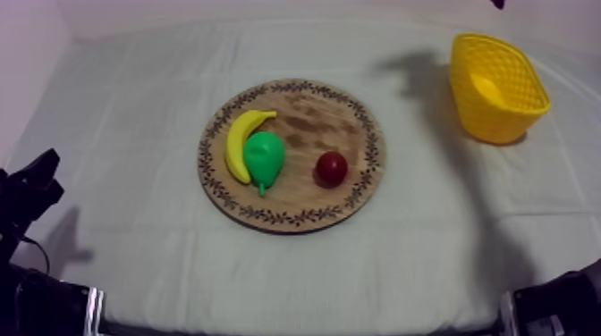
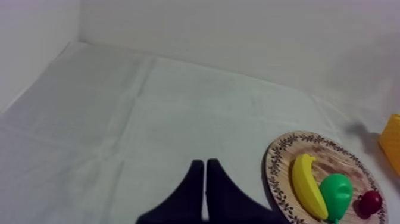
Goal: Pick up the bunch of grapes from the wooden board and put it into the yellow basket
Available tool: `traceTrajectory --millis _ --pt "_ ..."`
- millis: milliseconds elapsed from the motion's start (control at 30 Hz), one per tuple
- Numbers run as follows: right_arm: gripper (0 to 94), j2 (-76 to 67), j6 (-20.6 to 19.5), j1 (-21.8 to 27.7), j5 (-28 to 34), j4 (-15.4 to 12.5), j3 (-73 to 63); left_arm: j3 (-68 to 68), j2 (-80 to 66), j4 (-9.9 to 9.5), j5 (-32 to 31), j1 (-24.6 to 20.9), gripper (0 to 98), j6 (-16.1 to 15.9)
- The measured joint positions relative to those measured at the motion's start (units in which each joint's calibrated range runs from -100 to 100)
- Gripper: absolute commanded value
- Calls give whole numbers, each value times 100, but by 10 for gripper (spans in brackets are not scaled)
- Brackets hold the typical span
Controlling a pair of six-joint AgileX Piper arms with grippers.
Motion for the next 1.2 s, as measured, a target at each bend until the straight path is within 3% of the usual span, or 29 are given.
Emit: traceTrajectory --millis 467,900,1200 --pt "199 124 -737 624 -670 45 1006 0 0 0 0 0 1 0" --pt "274 800 -690 791 -967 48 1846 0 0 0 -1 0 1 0" --pt "508 1180 -616 858 -1149 61 1885 0 0 0 -1 0 1 0"
